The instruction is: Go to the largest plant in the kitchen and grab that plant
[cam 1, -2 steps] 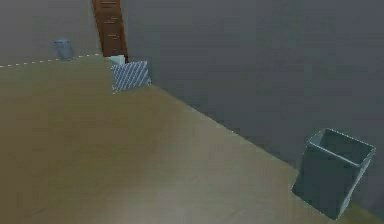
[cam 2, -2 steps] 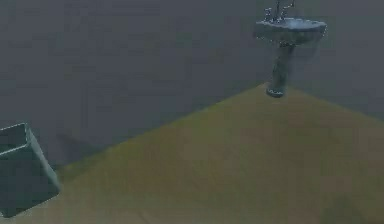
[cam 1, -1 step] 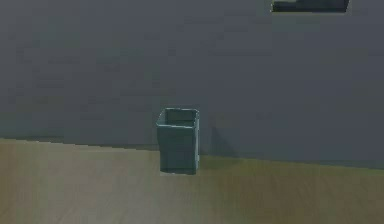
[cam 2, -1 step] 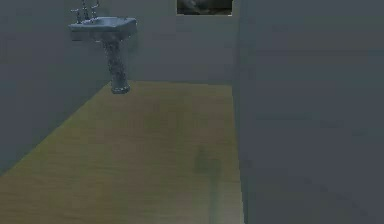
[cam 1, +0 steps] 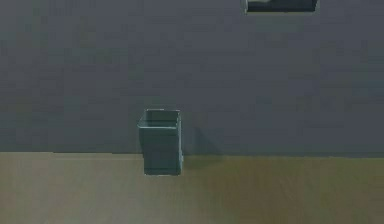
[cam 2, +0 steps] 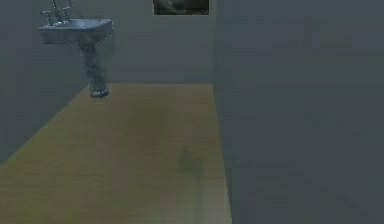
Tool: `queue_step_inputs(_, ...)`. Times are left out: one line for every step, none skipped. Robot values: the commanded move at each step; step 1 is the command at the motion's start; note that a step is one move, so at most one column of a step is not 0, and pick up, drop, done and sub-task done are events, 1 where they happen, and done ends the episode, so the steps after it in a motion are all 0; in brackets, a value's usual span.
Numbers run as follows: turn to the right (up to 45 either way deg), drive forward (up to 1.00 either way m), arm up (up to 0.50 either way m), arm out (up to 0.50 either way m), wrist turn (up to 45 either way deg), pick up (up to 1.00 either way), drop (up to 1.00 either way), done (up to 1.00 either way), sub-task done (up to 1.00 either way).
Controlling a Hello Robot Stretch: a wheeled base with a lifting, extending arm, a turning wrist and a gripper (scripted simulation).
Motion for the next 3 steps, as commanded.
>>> queue_step_inputs(0.0,0.10,0.00,0.00,0.0,0.00,0.00,0.00,0.00)
queue_step_inputs(-45.0,0.00,0.00,0.00,0.0,0.00,0.00,0.00,0.00)
queue_step_inputs(-42.0,0.00,0.00,0.00,0.0,0.00,0.00,0.00,0.00)
